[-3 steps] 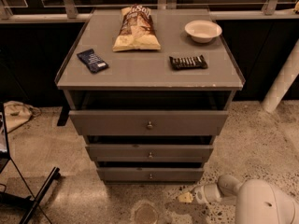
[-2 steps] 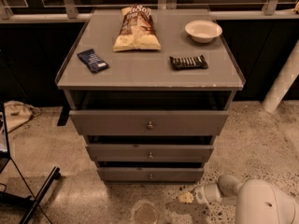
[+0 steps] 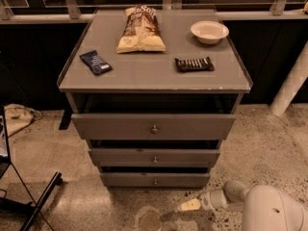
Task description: Close bottom drawer
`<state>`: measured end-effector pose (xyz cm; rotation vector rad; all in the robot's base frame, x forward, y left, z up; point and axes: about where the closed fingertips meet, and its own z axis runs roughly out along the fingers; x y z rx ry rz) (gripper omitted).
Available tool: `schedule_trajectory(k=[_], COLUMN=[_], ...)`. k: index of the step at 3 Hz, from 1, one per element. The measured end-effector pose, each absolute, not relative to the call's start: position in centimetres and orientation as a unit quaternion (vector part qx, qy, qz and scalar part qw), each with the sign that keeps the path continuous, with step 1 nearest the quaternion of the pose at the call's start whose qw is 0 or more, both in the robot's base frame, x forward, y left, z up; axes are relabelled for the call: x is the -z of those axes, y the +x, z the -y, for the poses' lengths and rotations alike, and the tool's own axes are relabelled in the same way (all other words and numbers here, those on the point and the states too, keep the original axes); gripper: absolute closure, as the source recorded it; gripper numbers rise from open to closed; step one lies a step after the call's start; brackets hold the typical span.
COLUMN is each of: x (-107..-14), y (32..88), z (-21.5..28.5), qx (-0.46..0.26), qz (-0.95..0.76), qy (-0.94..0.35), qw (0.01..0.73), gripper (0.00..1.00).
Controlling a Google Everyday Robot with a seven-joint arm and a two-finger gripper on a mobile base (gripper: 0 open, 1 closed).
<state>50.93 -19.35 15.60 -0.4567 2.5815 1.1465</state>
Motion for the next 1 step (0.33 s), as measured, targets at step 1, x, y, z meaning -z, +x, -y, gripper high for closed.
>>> schedule_trajectory(k=[1], x=[-15.6], y=[50.93], z=[19.35], qx=[-0.397], qz=[-0.893], qy=[-0.158], qw=[0.14], gripper=[0.0])
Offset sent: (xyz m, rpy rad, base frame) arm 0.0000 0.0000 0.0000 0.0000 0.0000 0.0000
